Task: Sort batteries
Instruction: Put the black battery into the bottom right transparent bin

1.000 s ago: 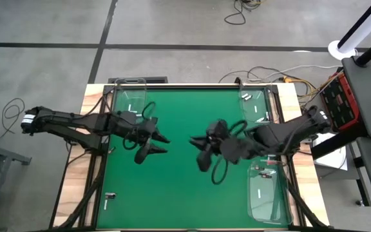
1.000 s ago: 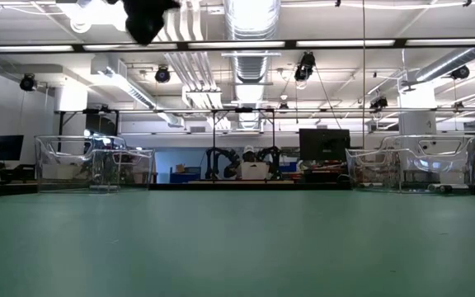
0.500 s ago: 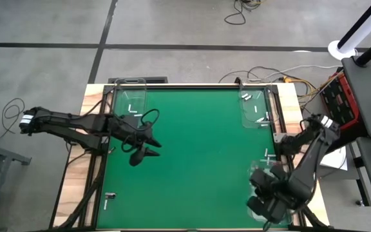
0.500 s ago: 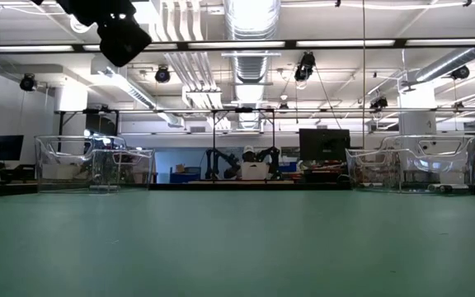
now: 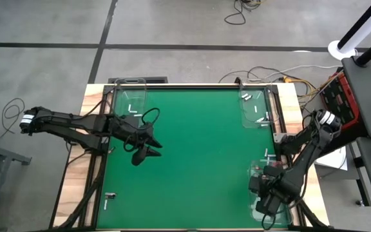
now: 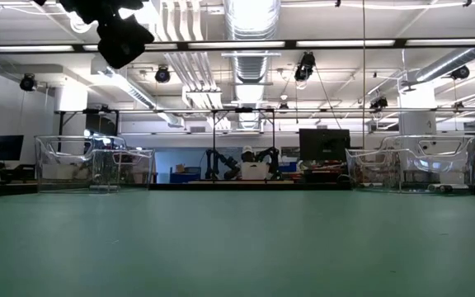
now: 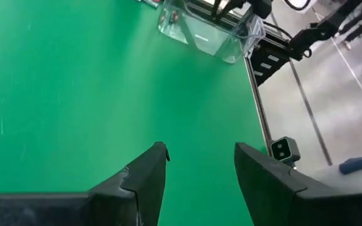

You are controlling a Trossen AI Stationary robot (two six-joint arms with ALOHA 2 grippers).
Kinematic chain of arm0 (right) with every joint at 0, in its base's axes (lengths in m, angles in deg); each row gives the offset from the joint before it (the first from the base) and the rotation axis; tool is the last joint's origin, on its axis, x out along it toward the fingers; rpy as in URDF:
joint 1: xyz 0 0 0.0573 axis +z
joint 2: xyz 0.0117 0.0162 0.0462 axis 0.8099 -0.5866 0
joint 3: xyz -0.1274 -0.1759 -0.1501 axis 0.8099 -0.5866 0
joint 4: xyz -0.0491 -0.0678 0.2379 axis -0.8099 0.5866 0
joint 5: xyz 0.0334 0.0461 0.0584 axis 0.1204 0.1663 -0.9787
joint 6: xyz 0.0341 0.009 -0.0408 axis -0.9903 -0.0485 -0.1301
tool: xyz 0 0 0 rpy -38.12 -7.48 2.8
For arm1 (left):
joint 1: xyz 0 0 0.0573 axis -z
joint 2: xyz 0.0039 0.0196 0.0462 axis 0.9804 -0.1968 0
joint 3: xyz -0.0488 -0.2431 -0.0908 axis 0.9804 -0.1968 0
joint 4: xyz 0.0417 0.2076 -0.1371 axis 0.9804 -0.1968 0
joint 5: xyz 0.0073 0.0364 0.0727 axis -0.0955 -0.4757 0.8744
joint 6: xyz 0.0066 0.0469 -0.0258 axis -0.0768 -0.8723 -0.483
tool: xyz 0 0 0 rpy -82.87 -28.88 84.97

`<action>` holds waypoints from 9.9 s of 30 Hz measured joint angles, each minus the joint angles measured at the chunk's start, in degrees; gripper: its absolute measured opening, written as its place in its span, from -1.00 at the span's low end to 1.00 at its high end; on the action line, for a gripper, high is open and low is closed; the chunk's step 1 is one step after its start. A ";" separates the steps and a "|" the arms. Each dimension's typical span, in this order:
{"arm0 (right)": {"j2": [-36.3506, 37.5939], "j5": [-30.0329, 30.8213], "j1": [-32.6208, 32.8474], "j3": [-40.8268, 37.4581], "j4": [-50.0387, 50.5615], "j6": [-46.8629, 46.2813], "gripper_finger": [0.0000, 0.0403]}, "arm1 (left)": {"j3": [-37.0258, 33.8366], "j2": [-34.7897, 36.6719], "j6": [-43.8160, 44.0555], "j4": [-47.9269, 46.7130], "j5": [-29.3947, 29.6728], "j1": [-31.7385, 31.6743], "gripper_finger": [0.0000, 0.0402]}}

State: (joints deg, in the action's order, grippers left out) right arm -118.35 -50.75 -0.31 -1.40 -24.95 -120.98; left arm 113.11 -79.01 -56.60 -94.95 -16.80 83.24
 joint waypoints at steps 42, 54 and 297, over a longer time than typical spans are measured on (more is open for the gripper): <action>3.04 -3.39 0.48 -3.68 0.20 12.43 -0.19 | -1.13 -3.20 11.43 -44.87 6.21 -6.00 0.06; 3.06 20.84 0.48 23.76 26.78 -2.41 -0.26 | -1.30 -19.88 1.29 -55.90 4.55 -10.24 -0.04; 1.17 -3.03 1.22 -15.03 -9.33 10.44 -0.29 | 1.97 9.56 8.77 -22.47 11.72 9.88 -0.16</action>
State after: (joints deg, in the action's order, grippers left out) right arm -117.18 -53.78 0.92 -16.44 -34.28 -110.54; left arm 115.08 -69.45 -47.83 -117.42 -5.07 93.12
